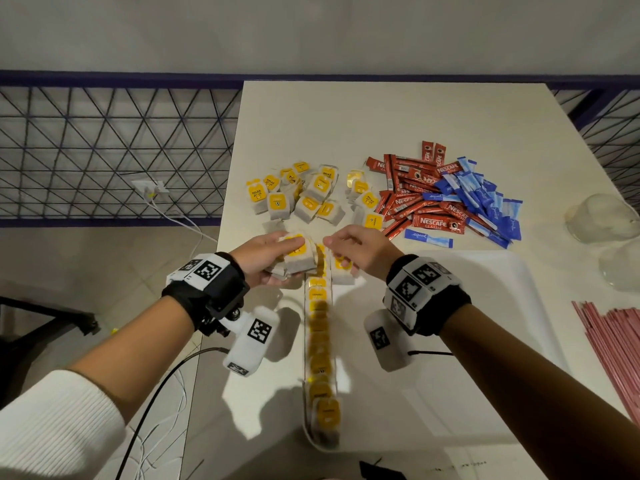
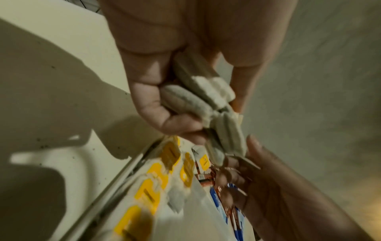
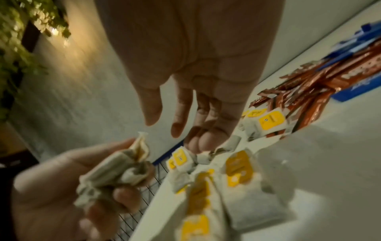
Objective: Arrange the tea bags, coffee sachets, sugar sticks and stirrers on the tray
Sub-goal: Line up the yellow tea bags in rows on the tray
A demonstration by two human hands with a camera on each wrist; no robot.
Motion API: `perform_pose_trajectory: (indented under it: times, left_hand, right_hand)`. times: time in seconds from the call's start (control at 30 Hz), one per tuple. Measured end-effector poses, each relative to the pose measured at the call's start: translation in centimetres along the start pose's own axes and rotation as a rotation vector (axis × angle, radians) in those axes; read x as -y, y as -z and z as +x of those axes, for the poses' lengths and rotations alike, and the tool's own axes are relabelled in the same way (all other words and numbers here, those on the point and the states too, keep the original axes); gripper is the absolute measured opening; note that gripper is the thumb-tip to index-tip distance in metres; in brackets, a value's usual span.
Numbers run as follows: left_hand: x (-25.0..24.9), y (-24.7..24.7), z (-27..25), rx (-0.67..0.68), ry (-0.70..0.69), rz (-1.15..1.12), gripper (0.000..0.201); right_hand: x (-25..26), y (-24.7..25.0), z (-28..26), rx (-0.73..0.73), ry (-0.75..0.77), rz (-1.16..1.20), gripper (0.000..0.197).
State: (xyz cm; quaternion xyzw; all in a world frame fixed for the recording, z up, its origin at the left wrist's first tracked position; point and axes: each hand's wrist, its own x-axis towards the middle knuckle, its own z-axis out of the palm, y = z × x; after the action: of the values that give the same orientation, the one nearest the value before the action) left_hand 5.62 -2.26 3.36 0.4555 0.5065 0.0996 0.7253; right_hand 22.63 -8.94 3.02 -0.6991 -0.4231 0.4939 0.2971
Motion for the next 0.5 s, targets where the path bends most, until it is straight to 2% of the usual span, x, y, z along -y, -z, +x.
perform_pose_trajectory:
  times: [0.1,0.2,0.3,0.43,0.5]
  left_hand:
    - [0.0,-1.0,-0.1,0.07,-0.023,0.022,0.008]
    - [-0.1,-1.8,0.1,0.126,-0.052,0.01,0.024]
    - [-0.2,-2.5,0.1,0.146,-0.062,0.003,0.021]
    - [-0.4,-2.8,0.1,0.122,-0.025,-0.036,0.004]
    - [-0.3,-2.8,0.3,0.127,-0.041,-0.029,0.009]
  right_hand:
    - [0.8,-0.2,-0.7,0.077,0.009,0.054,0.019]
    - [0.6,-0.1,-1.0,0.084,0.003,0.107,0.023]
    - [0.1,0.2,-1.1,0.077,-0.008,0.198,0.018]
    - [-0.4,0.8,-1.3,0.056,-0.017,0.309,0.015]
    - [-0.7,1.1,-1.6,0.042,-0.02,0.35,0.013]
